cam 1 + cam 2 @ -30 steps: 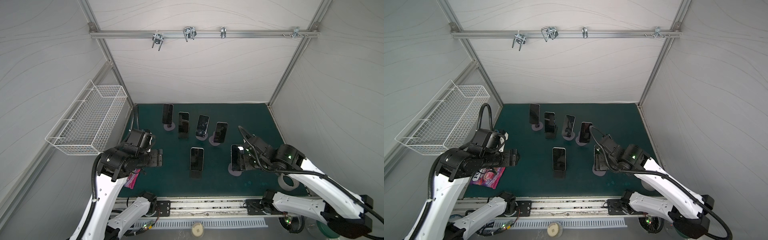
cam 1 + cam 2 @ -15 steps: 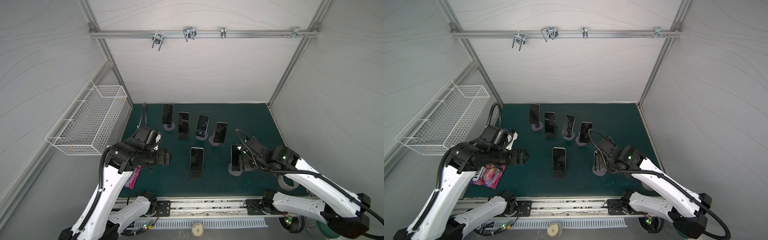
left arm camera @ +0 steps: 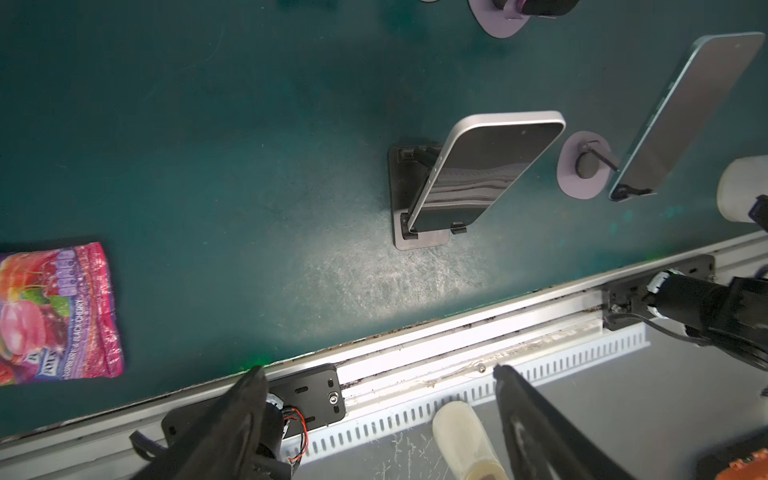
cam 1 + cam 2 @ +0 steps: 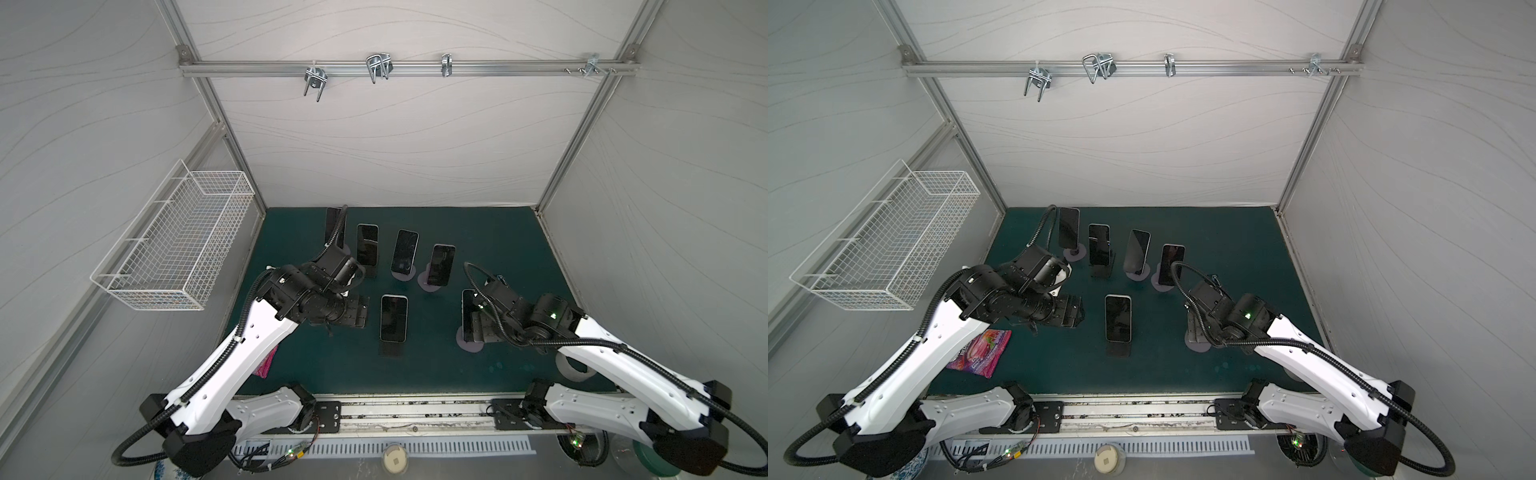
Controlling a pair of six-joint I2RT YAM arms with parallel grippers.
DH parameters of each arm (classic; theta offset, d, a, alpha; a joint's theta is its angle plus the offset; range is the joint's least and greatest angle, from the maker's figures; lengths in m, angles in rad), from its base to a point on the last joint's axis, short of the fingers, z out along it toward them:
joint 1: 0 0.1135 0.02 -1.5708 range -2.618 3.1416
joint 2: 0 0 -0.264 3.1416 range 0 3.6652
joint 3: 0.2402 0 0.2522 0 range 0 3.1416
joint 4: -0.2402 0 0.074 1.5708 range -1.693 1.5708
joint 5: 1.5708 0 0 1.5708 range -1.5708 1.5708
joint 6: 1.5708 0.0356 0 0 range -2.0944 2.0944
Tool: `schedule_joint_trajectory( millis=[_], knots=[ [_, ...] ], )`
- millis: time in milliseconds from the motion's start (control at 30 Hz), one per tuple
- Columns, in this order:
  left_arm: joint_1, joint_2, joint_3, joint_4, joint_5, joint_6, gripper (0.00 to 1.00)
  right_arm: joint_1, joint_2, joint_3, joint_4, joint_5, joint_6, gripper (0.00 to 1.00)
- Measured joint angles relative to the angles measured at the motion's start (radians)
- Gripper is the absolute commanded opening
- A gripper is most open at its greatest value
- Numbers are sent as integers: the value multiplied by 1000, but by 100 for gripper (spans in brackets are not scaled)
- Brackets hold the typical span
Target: Remove the phone from the phone stand
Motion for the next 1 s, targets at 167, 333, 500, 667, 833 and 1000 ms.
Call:
schedule_joint_trajectory(
  millis=[167, 333, 500, 667, 833, 1000],
  knots=[
    [-9, 60, 122, 5, -88, -73, 99, -64, 4, 0, 27, -6, -10, 87],
    [-13, 107, 199, -1, -154, -129, 99, -162, -11, 0, 54, -50, -34, 86],
    [-18, 55, 140, 134, -79, -84, 99, -211, -35, 0, 72, -87, -58, 90],
    [-19, -182, -103, 413, 21, -43, 99, -239, -52, -10, 89, -141, -83, 92],
    [26, -270, -173, 540, 121, -41, 99, -284, -53, -26, 97, -207, -93, 92],
    [57, -123, -76, 547, 266, -28, 99, -290, -53, -32, 105, -234, -97, 91]
  ],
)
